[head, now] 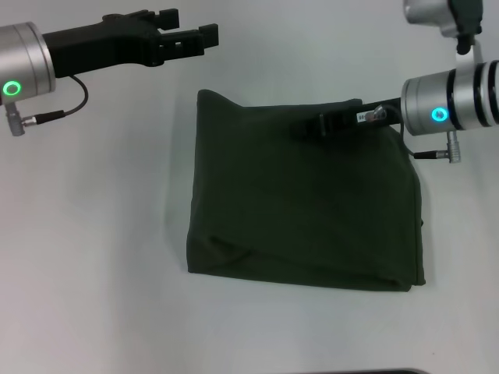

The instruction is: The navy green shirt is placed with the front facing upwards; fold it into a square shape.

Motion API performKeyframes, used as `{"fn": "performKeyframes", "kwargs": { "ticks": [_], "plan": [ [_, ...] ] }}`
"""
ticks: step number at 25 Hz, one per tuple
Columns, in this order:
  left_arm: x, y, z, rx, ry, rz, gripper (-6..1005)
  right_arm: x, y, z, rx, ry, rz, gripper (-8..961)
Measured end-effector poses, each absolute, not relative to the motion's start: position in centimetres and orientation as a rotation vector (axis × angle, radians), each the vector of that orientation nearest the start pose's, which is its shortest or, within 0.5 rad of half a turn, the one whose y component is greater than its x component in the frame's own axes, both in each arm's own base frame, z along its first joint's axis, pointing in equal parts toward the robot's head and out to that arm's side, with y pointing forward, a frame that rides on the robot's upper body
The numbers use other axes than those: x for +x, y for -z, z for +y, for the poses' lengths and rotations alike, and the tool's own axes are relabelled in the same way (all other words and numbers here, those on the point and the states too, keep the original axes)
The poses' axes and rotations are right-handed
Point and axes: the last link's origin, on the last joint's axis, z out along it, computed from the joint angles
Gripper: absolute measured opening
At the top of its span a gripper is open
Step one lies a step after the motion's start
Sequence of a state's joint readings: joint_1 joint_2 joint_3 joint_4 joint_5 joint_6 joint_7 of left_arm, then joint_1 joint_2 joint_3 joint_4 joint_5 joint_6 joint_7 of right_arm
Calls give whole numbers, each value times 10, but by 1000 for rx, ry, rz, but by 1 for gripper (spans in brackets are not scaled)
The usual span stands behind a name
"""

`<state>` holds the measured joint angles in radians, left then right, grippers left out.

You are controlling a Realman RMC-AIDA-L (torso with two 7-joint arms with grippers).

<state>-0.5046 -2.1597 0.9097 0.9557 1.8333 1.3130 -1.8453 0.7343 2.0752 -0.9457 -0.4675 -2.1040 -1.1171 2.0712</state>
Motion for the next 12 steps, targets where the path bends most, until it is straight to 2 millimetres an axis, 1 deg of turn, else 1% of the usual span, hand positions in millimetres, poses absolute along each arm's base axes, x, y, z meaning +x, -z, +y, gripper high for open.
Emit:
{"fn": "performKeyframes", "kwargs": {
  "ticks": [6,12],
  "plan": [
    [-205,-7,371,-2502,795,-896,904,249,69,381,-2490,-247,1408,10],
    [-206,-7,371,-2499,795,-897,904,242,65,384,-2506,-281,1378,10]
  ]
}}
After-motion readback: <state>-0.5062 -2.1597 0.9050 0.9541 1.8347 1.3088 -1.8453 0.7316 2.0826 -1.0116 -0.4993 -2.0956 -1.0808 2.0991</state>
